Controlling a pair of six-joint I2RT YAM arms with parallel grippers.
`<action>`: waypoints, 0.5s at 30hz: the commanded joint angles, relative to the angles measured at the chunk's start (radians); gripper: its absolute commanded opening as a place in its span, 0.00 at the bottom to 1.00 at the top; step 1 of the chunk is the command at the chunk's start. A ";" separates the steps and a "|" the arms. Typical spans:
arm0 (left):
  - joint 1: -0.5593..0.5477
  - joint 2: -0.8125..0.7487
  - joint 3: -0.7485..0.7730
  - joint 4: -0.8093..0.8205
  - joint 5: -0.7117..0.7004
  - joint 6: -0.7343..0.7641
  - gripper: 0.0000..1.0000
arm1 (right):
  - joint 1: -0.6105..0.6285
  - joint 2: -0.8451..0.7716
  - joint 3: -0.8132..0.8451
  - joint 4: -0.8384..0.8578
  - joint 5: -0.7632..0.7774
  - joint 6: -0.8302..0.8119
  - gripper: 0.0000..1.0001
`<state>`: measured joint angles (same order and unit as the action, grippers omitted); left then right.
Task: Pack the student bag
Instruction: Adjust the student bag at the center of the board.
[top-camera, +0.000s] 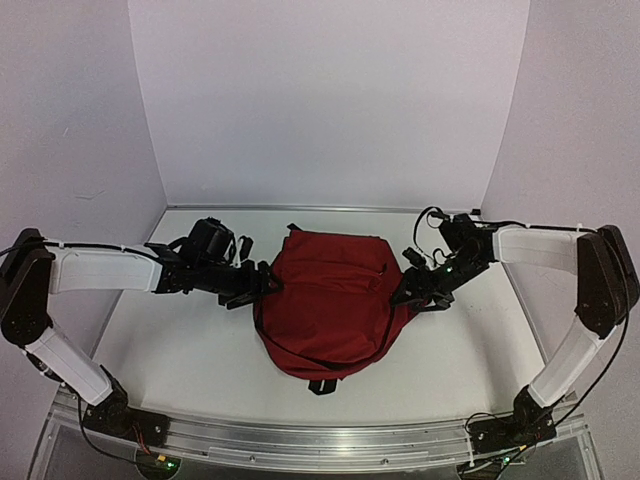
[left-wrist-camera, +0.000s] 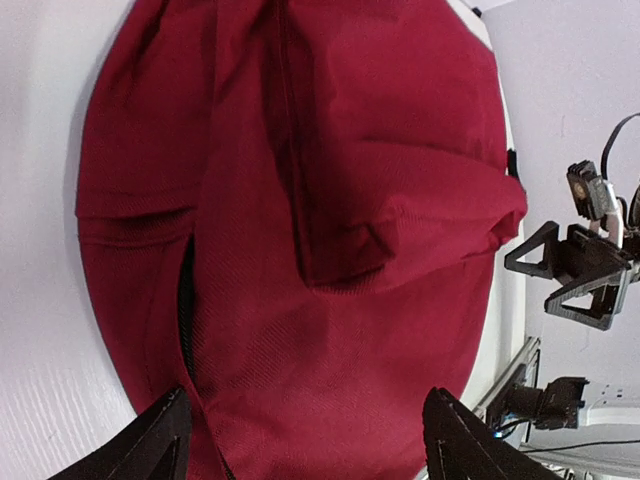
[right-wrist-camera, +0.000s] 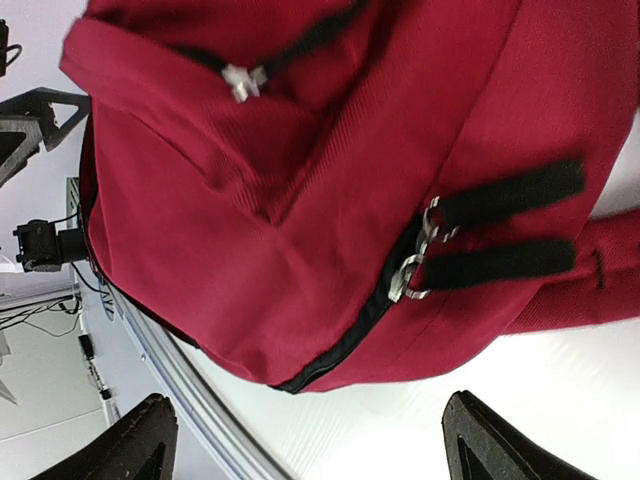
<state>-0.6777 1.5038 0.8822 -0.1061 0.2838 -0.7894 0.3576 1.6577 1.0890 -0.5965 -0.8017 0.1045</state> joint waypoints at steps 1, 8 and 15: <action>-0.041 0.048 0.027 -0.067 -0.042 0.016 0.80 | 0.029 0.013 -0.009 0.009 -0.038 0.033 0.93; -0.056 0.112 0.054 -0.076 -0.069 -0.004 0.75 | 0.063 0.109 0.012 0.021 -0.017 0.037 0.91; -0.055 -0.047 -0.004 -0.199 -0.223 -0.051 0.74 | 0.067 0.105 -0.028 0.043 0.004 0.047 0.90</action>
<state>-0.7334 1.5756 0.8930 -0.1966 0.1896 -0.8073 0.4172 1.7786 1.0728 -0.5834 -0.8116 0.1379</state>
